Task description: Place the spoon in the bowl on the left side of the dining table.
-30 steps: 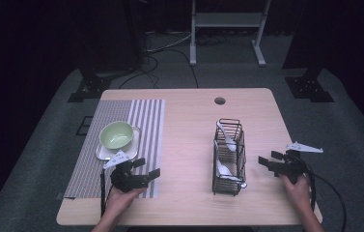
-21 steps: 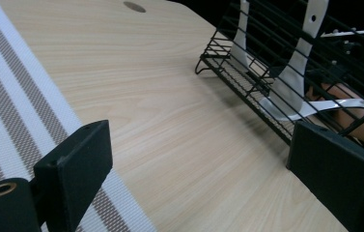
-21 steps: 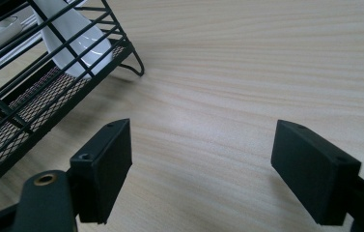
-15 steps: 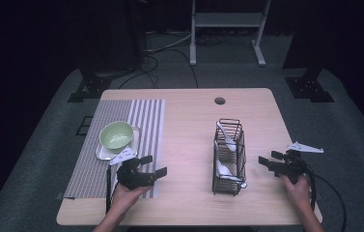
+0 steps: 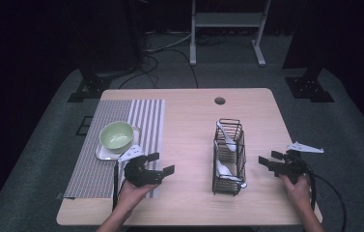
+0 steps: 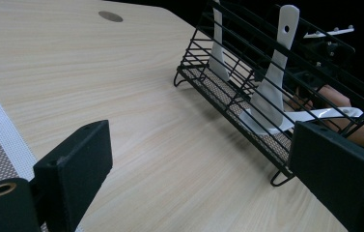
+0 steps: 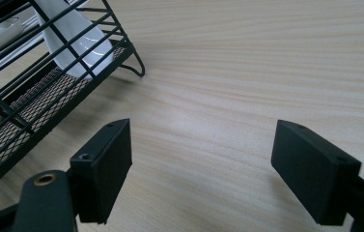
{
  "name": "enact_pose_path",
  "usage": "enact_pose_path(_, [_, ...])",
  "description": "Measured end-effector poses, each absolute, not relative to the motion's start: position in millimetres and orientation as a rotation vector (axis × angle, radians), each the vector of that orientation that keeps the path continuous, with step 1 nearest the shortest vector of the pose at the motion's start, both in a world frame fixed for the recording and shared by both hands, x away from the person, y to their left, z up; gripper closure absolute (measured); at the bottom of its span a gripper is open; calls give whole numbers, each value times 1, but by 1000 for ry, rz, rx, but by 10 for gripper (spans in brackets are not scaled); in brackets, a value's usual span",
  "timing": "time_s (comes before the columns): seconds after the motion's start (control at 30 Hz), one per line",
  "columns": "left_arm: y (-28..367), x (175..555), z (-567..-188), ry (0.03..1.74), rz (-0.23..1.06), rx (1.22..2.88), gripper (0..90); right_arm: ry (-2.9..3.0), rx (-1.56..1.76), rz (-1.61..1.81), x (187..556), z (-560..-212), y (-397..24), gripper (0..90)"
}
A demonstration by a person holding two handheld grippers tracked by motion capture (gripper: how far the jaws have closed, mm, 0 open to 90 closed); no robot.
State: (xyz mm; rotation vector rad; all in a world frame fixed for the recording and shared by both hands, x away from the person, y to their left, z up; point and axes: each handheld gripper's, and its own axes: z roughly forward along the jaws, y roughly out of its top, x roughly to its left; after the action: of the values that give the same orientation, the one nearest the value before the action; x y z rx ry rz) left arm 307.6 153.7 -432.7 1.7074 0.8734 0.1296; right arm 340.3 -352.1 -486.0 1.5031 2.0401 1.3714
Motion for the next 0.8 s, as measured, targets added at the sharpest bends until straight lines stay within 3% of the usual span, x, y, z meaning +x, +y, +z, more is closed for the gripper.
enact_pose_path(0.8, [112, 313, -409, 781, 69, 1709, 77, 2042, 1485, 1375, 340, -486, -352, 211])
